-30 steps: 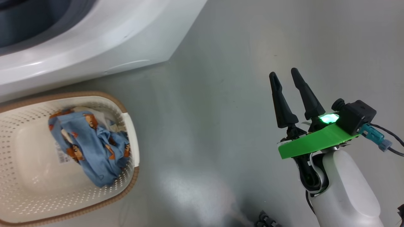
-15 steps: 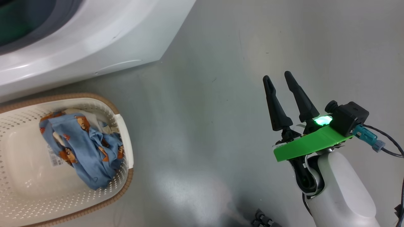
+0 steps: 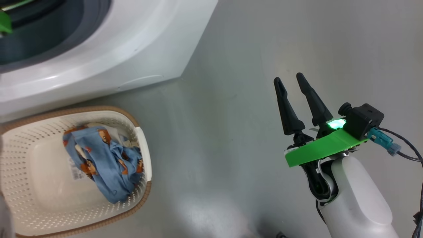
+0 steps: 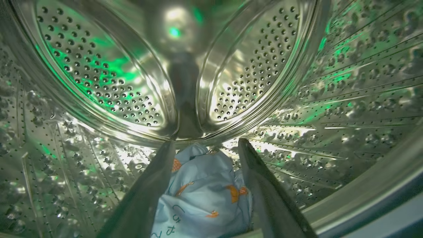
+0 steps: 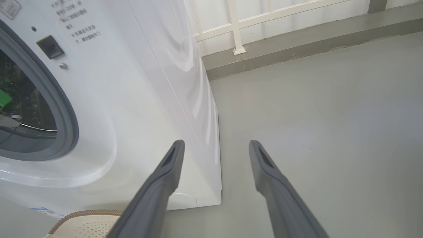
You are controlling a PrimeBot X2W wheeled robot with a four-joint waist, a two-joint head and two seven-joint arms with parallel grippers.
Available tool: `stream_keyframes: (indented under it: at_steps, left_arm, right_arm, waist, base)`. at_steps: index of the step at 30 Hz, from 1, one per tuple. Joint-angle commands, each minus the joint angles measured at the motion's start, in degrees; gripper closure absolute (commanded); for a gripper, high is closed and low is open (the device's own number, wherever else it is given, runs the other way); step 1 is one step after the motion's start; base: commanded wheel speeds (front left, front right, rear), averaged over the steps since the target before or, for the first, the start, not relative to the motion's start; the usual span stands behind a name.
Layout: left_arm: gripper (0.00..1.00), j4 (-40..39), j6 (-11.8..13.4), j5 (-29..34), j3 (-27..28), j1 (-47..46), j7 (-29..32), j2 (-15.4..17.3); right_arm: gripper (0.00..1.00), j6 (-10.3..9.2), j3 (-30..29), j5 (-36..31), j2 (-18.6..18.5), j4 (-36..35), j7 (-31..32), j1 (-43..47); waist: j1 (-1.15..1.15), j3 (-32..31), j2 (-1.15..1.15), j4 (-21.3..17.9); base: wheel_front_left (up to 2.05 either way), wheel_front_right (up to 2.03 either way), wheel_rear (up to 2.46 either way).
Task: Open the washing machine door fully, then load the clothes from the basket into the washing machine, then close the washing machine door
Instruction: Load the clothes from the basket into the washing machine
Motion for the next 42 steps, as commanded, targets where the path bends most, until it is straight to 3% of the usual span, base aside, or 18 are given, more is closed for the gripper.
stream_keyframes:
  at_steps: [1, 14, 42]
  left_arm:
    - [0.0, -2.5, -0.4, -0.3, 1.1, 1.5, -0.2, 1.7]
    - [0.0, -9.9, -0.9, 1.1, 4.0, 14.1, -0.2, -0.6]
    - [0.0, -34.3, -1.2, 1.3, 7.5, 48.7, -0.2, -6.5]
  right_arm:
    - [0.0, 0.16, 1.2, -0.5, 0.1, -1.0, -0.3, 0.9]
    - [0.0, 0.16, 1.3, -0.3, -0.9, 0.4, -0.3, 1.8]
    - [0.0, 0.16, 0.7, 0.9, -4.3, 3.3, -0.3, 7.5]
  waist:
    - [0.0, -1.8, 0.0, 1.1]
    - [0.0, -8.5, 0.0, 3.3]
    - [0.0, -23.9, 0.0, 11.7]
  base:
    - [0.0, 0.0, 0.0]
    - [0.0, 0.0, 0.0]
    - [0.0, 0.0, 0.0]
